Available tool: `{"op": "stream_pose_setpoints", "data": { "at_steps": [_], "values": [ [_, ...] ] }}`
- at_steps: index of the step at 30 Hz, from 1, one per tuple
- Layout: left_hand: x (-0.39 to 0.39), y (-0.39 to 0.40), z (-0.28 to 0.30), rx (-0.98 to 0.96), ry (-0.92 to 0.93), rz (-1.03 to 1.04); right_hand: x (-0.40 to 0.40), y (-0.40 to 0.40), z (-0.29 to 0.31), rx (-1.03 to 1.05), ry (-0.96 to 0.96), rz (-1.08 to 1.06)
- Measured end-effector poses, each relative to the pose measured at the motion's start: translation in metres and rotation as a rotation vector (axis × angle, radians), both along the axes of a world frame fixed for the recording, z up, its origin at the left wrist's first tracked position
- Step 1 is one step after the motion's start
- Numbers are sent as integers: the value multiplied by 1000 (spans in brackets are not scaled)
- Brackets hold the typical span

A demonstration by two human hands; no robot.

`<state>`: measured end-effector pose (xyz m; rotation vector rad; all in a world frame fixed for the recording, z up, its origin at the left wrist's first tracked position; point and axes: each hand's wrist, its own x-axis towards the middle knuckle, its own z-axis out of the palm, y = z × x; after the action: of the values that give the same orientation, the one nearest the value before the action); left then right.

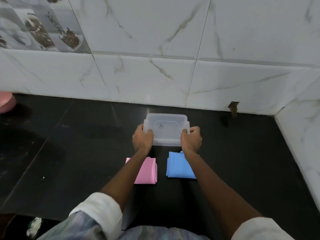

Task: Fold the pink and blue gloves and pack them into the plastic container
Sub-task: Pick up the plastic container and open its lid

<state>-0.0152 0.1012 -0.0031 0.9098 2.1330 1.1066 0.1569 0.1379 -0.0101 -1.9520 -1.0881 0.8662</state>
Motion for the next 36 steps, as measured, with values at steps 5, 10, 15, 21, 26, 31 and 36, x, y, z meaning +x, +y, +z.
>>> {"op": "stream_pose_setpoints", "data": {
  "at_steps": [5,10,15,21,26,31,36],
  "values": [
    [-9,-41,-4,18,162,-33,-2,-27,-2,35,-23,41],
    [-7,-55,2,68,287,-54,-4,-40,3,37,-41,69],
    [-10,-54,8,71,200,-38,-3,-46,8,51,-22,73],
    [-7,-49,7,22,146,-11,-2,-48,13,22,-40,118],
    [-6,-43,8,17,0,78,-3,-47,17,-30,-119,133],
    [-8,-37,13,-10,-115,120,-2,-43,24,-77,-140,148],
    [-13,-35,17,-52,-137,77,1,-39,26,-99,-144,117]
  ]
}}
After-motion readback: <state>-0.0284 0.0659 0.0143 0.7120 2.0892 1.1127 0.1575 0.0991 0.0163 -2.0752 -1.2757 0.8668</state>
